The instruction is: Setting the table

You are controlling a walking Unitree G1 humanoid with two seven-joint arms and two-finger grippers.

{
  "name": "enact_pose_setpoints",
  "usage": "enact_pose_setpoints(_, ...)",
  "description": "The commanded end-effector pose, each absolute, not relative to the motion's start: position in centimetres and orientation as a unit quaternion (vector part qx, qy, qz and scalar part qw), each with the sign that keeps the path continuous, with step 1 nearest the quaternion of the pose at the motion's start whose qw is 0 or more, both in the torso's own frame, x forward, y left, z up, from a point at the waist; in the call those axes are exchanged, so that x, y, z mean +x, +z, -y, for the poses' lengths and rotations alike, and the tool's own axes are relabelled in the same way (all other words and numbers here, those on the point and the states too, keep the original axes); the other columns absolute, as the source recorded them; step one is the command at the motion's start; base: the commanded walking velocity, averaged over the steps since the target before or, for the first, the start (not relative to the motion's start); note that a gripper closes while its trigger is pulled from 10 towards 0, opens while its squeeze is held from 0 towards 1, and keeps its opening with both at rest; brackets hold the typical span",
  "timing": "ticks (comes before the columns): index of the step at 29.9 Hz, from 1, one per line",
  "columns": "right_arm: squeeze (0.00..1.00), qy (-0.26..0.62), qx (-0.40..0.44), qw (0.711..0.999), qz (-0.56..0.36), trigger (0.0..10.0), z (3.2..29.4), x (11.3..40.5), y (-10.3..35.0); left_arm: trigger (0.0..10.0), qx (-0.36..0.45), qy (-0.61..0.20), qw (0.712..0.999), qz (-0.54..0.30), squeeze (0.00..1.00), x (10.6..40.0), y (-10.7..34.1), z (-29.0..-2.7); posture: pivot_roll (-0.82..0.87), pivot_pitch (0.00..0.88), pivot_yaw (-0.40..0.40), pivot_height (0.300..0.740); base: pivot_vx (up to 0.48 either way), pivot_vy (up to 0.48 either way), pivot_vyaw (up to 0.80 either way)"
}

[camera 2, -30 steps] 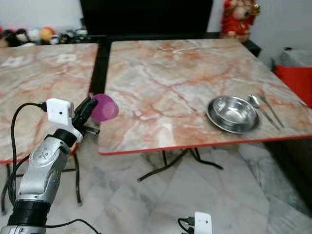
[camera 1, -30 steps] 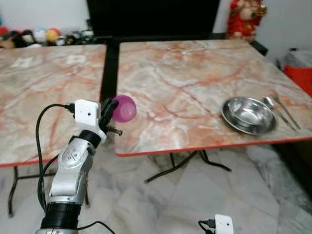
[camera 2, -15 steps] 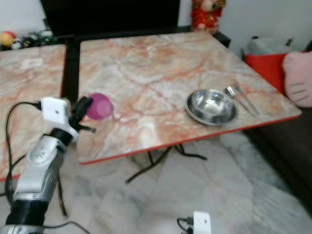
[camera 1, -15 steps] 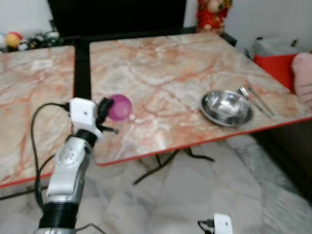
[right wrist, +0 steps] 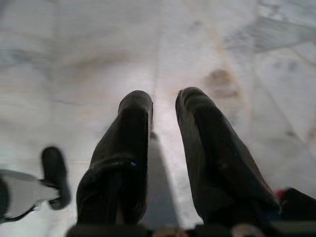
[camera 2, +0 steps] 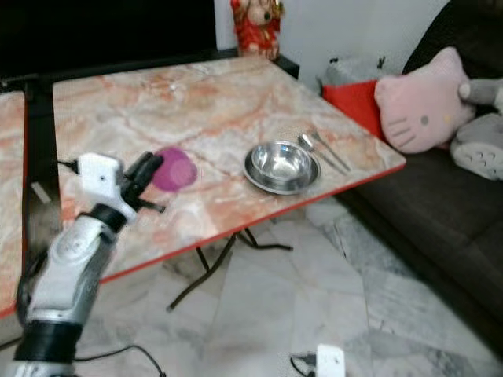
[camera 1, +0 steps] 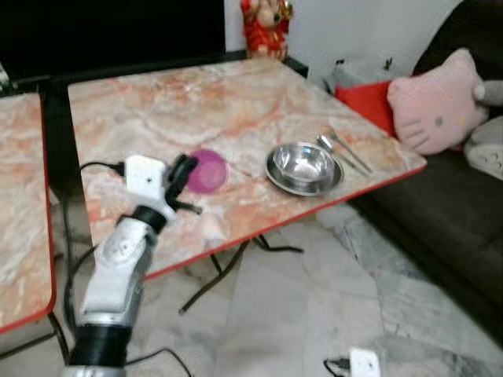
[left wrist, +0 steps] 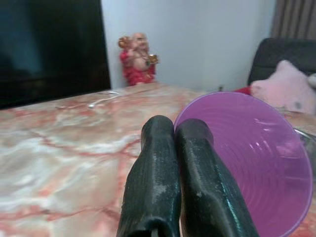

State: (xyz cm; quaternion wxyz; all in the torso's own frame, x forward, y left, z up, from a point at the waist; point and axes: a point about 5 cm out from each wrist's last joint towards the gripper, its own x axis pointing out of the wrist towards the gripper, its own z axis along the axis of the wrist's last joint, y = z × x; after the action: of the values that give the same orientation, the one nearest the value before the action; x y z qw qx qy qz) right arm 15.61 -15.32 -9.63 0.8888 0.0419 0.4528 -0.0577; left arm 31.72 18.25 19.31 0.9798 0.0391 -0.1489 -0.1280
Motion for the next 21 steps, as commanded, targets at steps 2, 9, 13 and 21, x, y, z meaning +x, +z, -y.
enact_pose_setpoints(2, 0.0, -0.062, 0.04, 0.888, -0.454, 10.0, 15.71, 15.35, -9.71, 10.0, 0.043, -0.135, 0.979, 0.149, 0.0, 31.78, 19.44, -17.84, 0.09, 0.02, -0.034, 0.74, 0.0, 0.0, 0.0)
enact_pose_setpoints(9, 0.0, -0.061, 0.04, 0.889, -0.453, 10.0, 15.7, 15.41, -9.68, 10.0, 0.044, -0.131, 0.979, 0.148, 0.0, 31.86, 19.5, -17.97, 0.09, 0.021, -0.032, 0.74, 0.184, 0.0, 0.0)
enact_pose_setpoints(13, 0.0, -0.059, 0.039, 0.889, -0.453, 10.0, 15.68, 15.45, -9.67, 10.0, 0.047, -0.124, 0.98, 0.15, 0.0, 31.91, 19.57, -18.17, 0.09, 0.028, -0.032, 0.74, 0.346, 0.0, 0.0)
enact_pose_setpoints(21, 0.0, -0.059, 0.039, 0.889, -0.452, 10.0, 15.68, 15.53, -9.64, 10.0, 0.05, -0.119, 0.98, 0.149, 0.0, 31.98, 19.63, -18.36, 0.08, 0.037, -0.029, 0.74, 0.36, 0.0, 0.0)
